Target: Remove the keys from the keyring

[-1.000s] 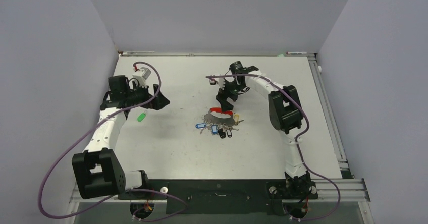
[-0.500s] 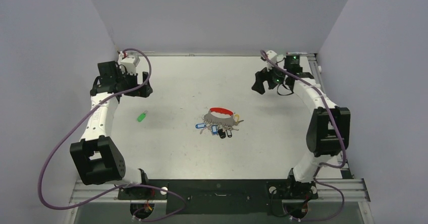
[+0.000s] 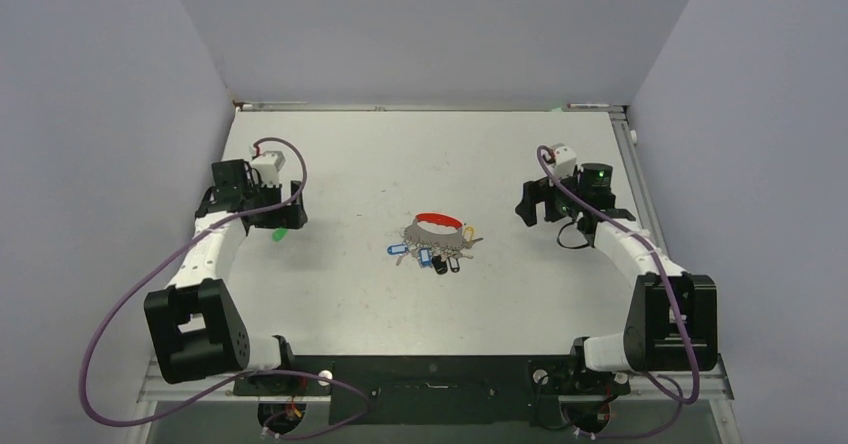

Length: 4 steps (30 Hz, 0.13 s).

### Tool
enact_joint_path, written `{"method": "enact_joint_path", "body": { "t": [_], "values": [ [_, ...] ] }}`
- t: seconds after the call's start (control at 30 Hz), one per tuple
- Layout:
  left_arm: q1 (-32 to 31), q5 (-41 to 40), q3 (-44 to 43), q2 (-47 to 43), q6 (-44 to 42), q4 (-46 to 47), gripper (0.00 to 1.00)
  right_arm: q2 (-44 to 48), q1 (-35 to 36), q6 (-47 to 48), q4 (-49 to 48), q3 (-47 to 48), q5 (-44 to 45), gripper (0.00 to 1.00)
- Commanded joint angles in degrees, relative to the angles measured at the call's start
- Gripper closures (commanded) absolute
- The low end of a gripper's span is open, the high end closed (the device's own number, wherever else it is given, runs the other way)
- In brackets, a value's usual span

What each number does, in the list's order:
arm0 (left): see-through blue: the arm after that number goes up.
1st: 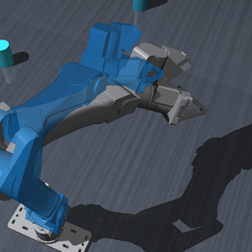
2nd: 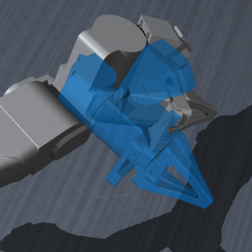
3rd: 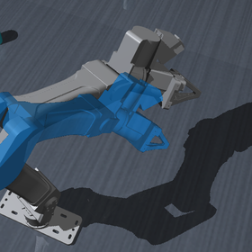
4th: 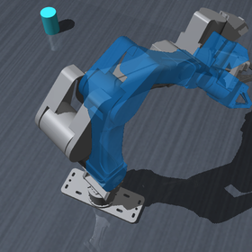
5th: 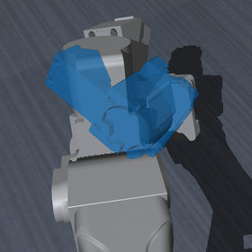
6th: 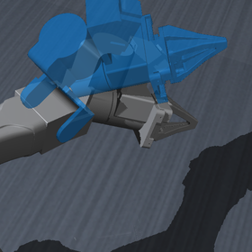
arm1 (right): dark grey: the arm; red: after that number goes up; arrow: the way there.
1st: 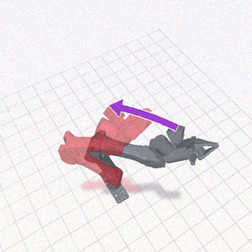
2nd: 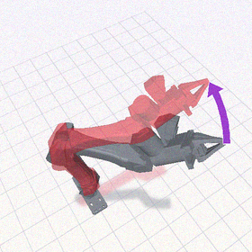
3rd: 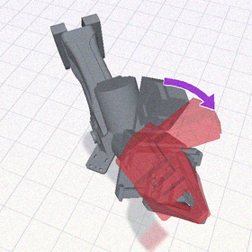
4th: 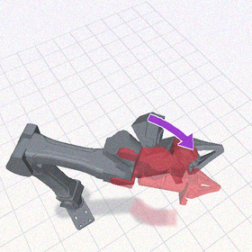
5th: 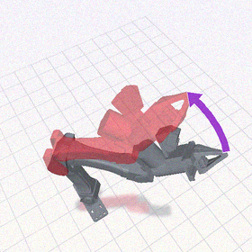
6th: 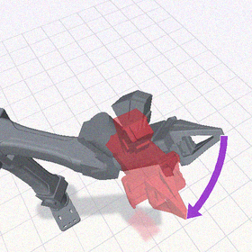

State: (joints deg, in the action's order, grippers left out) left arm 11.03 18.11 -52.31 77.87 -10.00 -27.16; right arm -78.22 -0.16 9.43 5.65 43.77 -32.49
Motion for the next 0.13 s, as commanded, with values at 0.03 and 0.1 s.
{"method": "enact_joint_path", "body": {
  "t": [0.03, 0.1],
  "values": [
    [-0.18, -2.12, -0.3, -1.83, 3.04, 5.84, 0.04, 0.48, 0.34, -2.63, -7.06, 0.88, 1.53, 0.1],
    [-0.27, -1.87, -0.67, -1.46, 3.19, 5.72, 0.04, 0.42, 0.34, -2.73, -7.1, 0.84, 1.76, 0.1]
  ]
}}
